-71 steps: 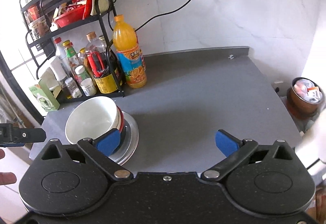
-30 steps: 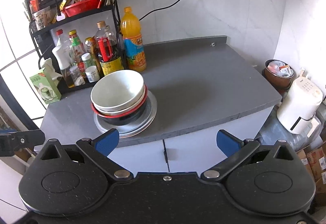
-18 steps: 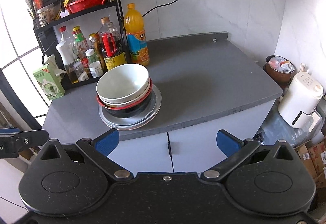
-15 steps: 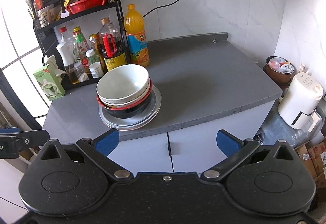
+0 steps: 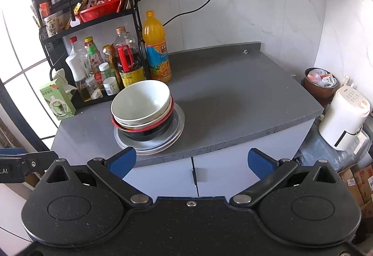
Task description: Organize plates and bowls
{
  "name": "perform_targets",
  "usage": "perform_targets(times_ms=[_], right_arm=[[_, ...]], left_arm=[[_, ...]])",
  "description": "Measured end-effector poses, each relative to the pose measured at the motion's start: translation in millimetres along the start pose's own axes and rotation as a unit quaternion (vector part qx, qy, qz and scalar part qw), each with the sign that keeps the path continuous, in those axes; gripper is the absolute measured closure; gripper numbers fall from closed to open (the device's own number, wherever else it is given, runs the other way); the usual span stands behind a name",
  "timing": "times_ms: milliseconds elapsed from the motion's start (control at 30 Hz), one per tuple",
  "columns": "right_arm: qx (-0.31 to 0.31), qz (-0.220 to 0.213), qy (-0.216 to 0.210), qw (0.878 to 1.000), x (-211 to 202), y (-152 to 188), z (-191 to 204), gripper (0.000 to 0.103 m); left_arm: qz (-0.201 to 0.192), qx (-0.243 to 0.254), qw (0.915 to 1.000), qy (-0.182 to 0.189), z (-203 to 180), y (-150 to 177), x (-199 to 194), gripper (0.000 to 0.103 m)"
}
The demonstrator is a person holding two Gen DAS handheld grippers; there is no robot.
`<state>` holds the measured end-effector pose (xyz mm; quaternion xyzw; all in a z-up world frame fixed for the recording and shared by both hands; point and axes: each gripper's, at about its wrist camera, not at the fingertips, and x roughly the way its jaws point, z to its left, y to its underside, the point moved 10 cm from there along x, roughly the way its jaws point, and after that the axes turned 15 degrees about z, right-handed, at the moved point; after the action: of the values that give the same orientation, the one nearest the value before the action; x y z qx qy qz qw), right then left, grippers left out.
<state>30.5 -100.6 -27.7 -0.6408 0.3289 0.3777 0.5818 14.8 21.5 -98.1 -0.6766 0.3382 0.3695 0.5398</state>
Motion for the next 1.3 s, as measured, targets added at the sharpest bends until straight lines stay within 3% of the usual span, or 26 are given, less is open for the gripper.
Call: perform_targets(times_ms=[1300], right_arm=[[0.007,-0.007,0.003,1.000,-0.1,-6.7,-1.2,0.000]], left_arm=[[0.002,0.014,0.9999,0.000,-5.5,-7.7,6.6,0.001]])
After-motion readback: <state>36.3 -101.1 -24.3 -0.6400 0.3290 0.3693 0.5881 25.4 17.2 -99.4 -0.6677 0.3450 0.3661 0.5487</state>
